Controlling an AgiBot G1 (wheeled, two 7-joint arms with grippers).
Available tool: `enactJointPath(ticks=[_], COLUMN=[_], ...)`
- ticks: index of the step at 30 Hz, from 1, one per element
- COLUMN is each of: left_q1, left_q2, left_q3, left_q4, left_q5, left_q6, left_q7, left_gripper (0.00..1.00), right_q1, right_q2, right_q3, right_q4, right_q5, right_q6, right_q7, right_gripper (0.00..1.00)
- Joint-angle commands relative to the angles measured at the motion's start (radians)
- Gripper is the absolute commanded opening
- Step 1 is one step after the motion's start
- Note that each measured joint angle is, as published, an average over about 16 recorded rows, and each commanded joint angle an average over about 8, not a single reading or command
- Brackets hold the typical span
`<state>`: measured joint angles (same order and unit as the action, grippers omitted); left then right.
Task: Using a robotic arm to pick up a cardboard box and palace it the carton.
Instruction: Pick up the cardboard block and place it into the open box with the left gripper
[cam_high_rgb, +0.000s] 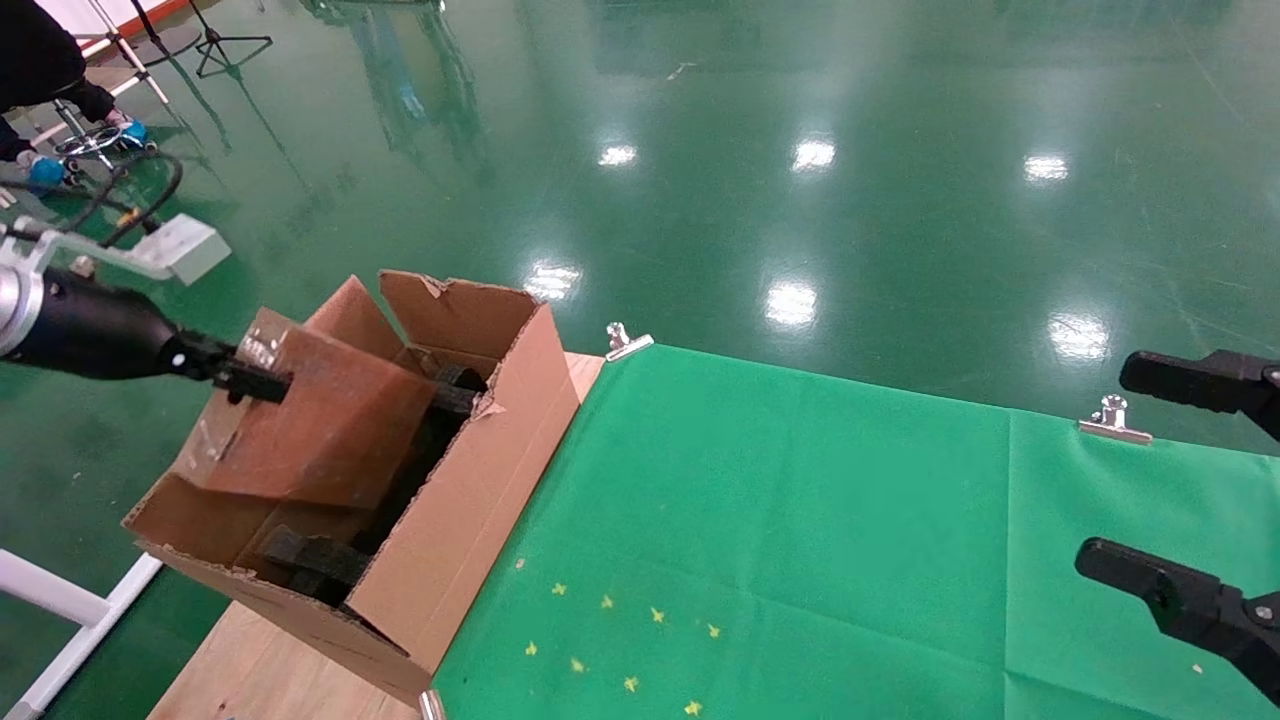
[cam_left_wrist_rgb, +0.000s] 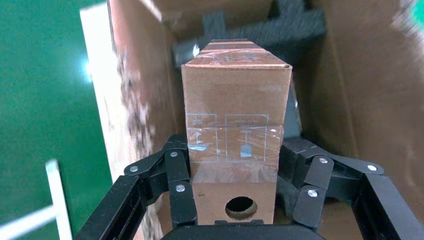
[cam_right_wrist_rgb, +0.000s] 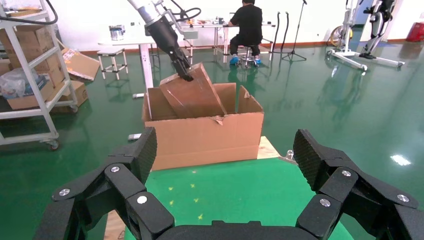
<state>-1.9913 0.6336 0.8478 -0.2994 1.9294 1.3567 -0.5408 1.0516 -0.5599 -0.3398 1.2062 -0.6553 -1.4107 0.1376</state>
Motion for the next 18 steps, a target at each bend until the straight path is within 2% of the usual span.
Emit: enactJointPath(ticks=[1, 18], left_q1=[-0.006, 0.048], left_q2=[-0.002, 0.114], left_q3=[0.008, 0.053], left_q4=[0.023, 0.191], left_q5=[0.013, 0.097], left_q6=[0.006, -0.25], left_q7=[0.008, 0.037], left_gripper=[0.0, 0.0], right_q1=[0.0, 0.0], right_q2=[0.0, 0.0], right_q3=[0.0, 0.0], right_q4=[0.0, 0.0], right_q5=[0.0, 0.0], right_q6=[0.0, 0.0], right_q7=[0.0, 0.0], right_gripper=[1.0, 1.0])
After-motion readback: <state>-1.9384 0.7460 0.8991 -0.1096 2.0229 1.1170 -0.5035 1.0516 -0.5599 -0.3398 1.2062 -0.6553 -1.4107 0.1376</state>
